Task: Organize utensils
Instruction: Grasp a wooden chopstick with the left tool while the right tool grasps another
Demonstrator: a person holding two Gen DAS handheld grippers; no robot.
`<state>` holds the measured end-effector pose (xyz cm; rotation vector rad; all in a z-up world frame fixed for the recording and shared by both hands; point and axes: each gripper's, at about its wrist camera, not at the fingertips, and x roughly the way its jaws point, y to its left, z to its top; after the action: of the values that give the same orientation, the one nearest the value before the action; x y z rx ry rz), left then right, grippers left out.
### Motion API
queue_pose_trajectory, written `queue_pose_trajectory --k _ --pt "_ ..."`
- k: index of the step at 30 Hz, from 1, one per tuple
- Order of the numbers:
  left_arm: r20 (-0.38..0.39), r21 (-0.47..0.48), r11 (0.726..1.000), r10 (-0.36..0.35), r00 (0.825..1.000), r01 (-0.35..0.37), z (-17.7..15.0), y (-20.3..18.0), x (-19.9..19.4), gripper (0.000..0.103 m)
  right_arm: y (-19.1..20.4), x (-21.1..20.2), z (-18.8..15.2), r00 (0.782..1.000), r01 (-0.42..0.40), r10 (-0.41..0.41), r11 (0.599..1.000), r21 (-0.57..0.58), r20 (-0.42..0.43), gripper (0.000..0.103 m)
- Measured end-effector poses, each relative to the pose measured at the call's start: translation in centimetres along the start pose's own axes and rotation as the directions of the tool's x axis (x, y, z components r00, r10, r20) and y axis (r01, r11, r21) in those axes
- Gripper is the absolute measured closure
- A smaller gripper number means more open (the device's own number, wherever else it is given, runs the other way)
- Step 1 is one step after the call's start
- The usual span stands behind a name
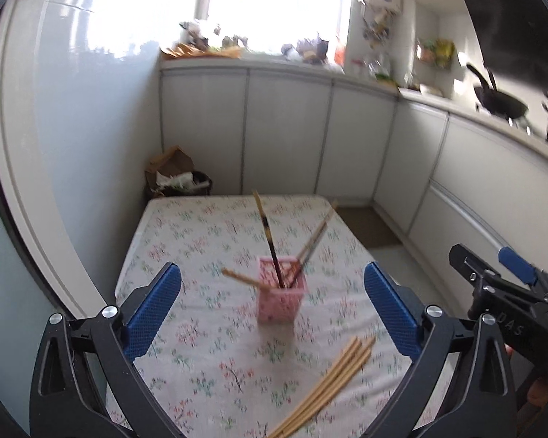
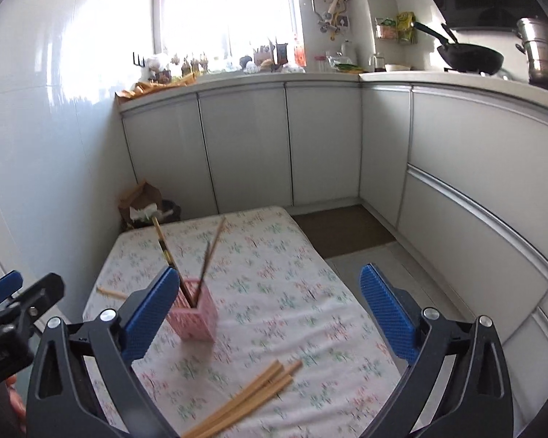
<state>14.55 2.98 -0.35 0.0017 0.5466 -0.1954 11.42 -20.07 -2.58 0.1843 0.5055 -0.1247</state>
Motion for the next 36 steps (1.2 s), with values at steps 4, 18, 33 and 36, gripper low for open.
queue_pose_trajectory --k 4,18,33,36 --pt "-0.131 0.057 0.996 -0.067 0.989 0.075 -1.3 -2.2 2.0 0.007 -2.8 -0.7 -3.6 0.997 0.007 -0.004 1.0 0.03 -0.074 0.006" --pt "-0.666 0.156 0.933 -0.144 0.732 0.325 -6.6 -9.5 15.2 0.007 -9.9 2.7 -15.6 0.912 -0.006 0.065 0.989 0.146 -0.405 0.006" --pt "-0.828 0.195 0.946 0.019 0.561 0.257 -10.6 -10.2 26.9 0.051 -10.5 3.8 -16.0 0.89 -0.059 0.157 0.97 0.234 -0.427 0.006" --pt "-0.825 0.22 0.939 0.035 0.565 0.263 -11.1 -10.2 27.3 0.062 -10.6 4.1 -16.0 0.881 -0.061 0.172 0.965 0.254 -0.44 0.006"
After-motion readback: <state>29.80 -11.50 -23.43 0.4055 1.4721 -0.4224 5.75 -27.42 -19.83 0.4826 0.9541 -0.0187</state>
